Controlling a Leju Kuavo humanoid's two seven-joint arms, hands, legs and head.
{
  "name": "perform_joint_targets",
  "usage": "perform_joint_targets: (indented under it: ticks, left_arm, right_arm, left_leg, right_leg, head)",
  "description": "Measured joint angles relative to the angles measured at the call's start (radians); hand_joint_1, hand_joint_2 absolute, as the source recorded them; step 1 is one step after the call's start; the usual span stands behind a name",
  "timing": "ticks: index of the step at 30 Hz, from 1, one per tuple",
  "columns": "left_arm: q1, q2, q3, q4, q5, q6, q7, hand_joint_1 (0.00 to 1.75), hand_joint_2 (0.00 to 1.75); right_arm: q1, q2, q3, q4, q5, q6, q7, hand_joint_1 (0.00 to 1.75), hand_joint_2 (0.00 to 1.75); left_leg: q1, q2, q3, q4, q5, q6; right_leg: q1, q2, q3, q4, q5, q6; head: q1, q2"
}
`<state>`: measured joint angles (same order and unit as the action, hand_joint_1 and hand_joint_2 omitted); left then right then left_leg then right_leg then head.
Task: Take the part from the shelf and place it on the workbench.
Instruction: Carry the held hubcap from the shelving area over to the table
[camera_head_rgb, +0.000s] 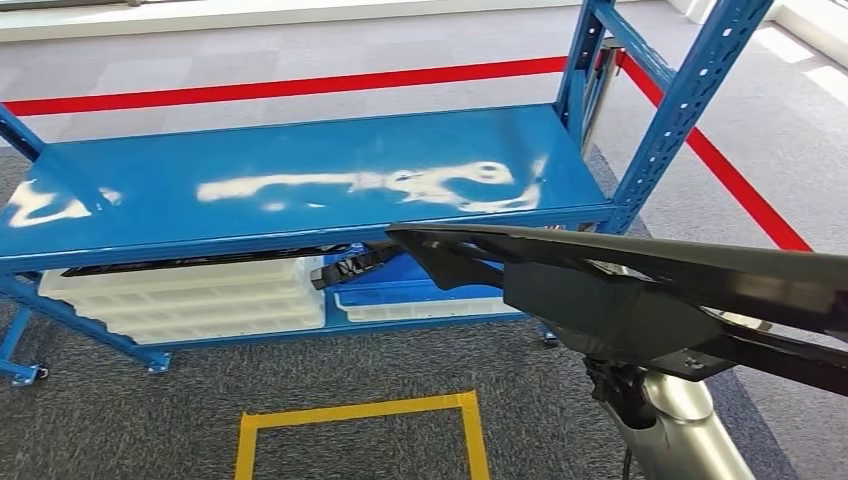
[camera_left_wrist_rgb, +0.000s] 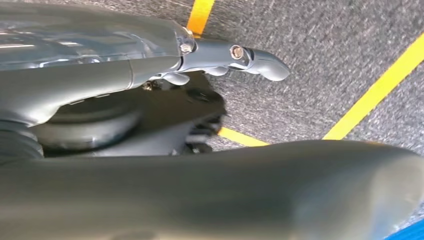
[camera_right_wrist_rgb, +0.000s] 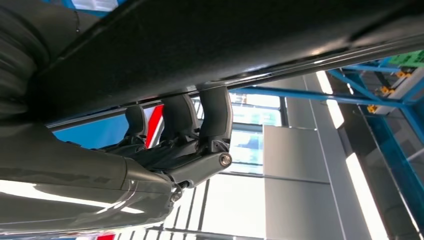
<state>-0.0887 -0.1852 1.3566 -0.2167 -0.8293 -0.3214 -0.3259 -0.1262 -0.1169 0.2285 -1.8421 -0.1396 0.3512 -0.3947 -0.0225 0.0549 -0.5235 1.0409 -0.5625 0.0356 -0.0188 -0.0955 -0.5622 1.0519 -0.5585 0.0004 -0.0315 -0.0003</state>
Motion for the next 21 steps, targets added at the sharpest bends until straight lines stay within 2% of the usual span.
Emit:
perform_joint_targets:
  ticks: [2,3,5,7,8,9,10,11,12,13,14,15,16,17,18,19,21]
  left_arm:
    - [0.001,0.001,0.0,0.0,0.0,0.003,0.0,0.0,1.75]
    - [0.003,0.001,0.0,0.0,0.0,0.004,0.0,0.0,1.75]
    - [0.004,0.001,0.0,0.0,0.0,0.005,0.0,0.0,1.75]
    - [0.002,0.001,0.0,0.0,0.0,0.005,-0.001,0.0,1.75]
    - [0.002,0.0,0.0,0.0,0.0,0.004,-0.002,0.0,1.75]
    - [0.002,0.0,0.0,0.0,0.0,0.003,-0.003,0.0,1.75]
    - [0.003,0.0,0.0,0.0,0.0,0.002,-0.004,0.0,1.75]
    - [0.003,0.0,0.0,0.0,0.0,0.001,-0.004,0.0,1.75]
    - [0.003,0.0,0.0,0.0,0.0,0.0,-0.005,0.0,1.75]
    - [0.002,0.0,0.0,0.0,0.0,-0.001,-0.006,0.0,1.75]
    - [0.0,0.0,0.0,0.0,0.001,-0.002,-0.006,0.0,1.75]
    - [-0.001,0.0,0.0,0.0,0.001,-0.003,-0.007,0.0,1.75]
    - [-0.001,0.0,0.0,0.0,0.001,-0.003,-0.007,0.0,1.75]
    - [0.001,0.0,0.0,0.0,0.001,-0.003,-0.007,0.0,1.75]
    - [0.004,0.001,0.0,0.0,0.002,-0.003,-0.007,0.0,1.75]
    - [0.006,0.002,0.0,0.0,0.002,-0.003,-0.007,0.0,1.75]
    - [0.005,0.004,0.0,0.0,0.003,-0.002,-0.006,0.0,1.75]
  right_arm:
    - [-0.002,0.0,0.001,0.0,0.001,0.001,-0.004,1.75,1.75]
    - [-0.004,-0.001,0.001,0.001,0.002,0.002,-0.005,1.75,1.75]
    - [-0.007,-0.004,0.003,0.001,0.004,0.003,-0.008,1.75,1.75]
    - [-0.007,-0.01,0.004,0.005,0.008,0.005,-0.009,1.75,1.75]
    - [-0.005,-0.012,0.004,0.008,0.011,0.005,-0.01,1.75,1.75]
    - [-0.003,-0.014,0.005,0.011,0.013,0.006,-0.01,1.75,1.75]
    - [-0.002,-0.016,0.006,0.013,0.015,0.006,-0.012,1.75,1.75]
    - [-0.002,-0.017,0.006,0.014,0.016,0.007,-0.014,1.75,1.75]
    - [-0.002,-0.018,0.007,0.015,0.017,0.01,-0.017,1.75,1.75]
    - [-0.003,-0.018,0.008,0.016,0.018,0.012,-0.019,1.75,1.75]
    - [-0.003,-0.019,0.009,0.016,0.019,0.015,-0.022,1.75,1.75]
    - [-0.003,-0.02,0.011,0.017,0.02,0.017,-0.024,1.75,1.75]
    - [-0.003,-0.021,0.014,0.017,0.022,0.019,-0.026,1.75,1.75]
    - [-0.003,-0.022,0.017,0.016,0.024,0.02,-0.028,1.75,1.75]
    - [-0.005,-0.023,0.02,0.016,0.026,0.021,-0.03,1.75,1.75]
    - [-0.006,-0.023,0.023,0.016,0.029,0.021,-0.032,1.75,1.75]
    - [-0.009,-0.024,0.028,0.015,0.033,0.023,-0.041,1.75,1.75]
  left_leg:
    - [-0.007,-0.003,0.0,-0.018,0.003,0.007]
    - [-0.006,-0.01,0.001,-0.027,0.011,0.009]
    - [0.001,-0.025,0.002,-0.048,0.03,0.016]
    - [0.006,-0.043,-0.004,-0.053,0.04,0.02]
    - [0.006,-0.054,-0.007,-0.051,0.041,0.019]
    - [0.005,-0.065,-0.01,-0.048,0.042,0.019]
    - [0.006,-0.076,-0.013,-0.043,0.041,0.018]
    - [0.006,-0.089,-0.015,-0.037,0.04,0.016]
    - [0.008,-0.102,-0.018,-0.028,0.037,0.013]
    - [0.008,-0.115,-0.023,-0.018,0.033,0.008]
    - [0.008,-0.127,-0.031,-0.007,0.03,0.002]
    - [0.009,-0.138,-0.04,0.001,0.028,-0.004]
    - [0.01,-0.148,-0.05,0.007,0.029,-0.009]
    - [0.012,-0.159,-0.056,0.009,0.031,-0.013]
    - [0.012,-0.16,-0.06,0.011,0.03,-0.017]
    - [0.011,-0.148,-0.067,0.021,0.023,-0.023]
    - [0.014,-0.101,-0.102,0.09,-0.019,-0.037]
  right_leg:
    - [-0.002,-0.022,0.001,-0.005,0.006,0.011]
    - [-0.003,-0.02,0.002,-0.003,0.003,0.016]
    - [-0.002,0.024,-0.013,0.035,-0.029,0.023]
    - [-0.002,0.077,-0.059,0.144,-0.093,0.025]
    - [-0.002,0.086,-0.083,0.202,-0.117,0.026]
    - [-0.002,0.089,-0.097,0.239,-0.126,0.028]
    - [-0.002,0.09,-0.096,0.241,-0.114,0.03]
    - [-0.004,0.093,-0.078,0.206,-0.085,0.033]
    - [-0.006,0.103,-0.05,0.144,-0.048,0.036]
    - [-0.008,0.123,-0.023,0.085,-0.021,0.038]
    - [-0.011,0.142,-0.003,0.039,-0.007,0.037]
    - [-0.011,0.156,0.005,0.015,-0.004,0.034]
    - [-0.011,0.161,0.005,0.011,-0.01,0.03]
    - [-0.011,0.153,0.004,0.009,-0.01,0.025]
    - [-0.012,0.142,0.003,0.009,-0.009,0.021]
    - [-0.014,0.13,0.003,0.008,-0.008,0.016]
    - [-0.018,0.103,0.002,0.007,-0.007,0.009]
  head:
    - [0.0,0.0]
    - [0.0,0.0]
    - [0.001,0.0]
    - [0.002,0.0]
    - [0.002,0.0]
    - [0.002,0.0]
    - [0.002,0.0]
    - [0.002,0.0]
    - [0.002,0.0]
    - [0.002,0.0]
    - [0.002,0.0]
    - [0.002,0.0]
    - [0.001,0.0]
    - [0.001,0.0]
    - [0.001,0.0]
    - [0.001,0.0]
    - [0.0,0.0]
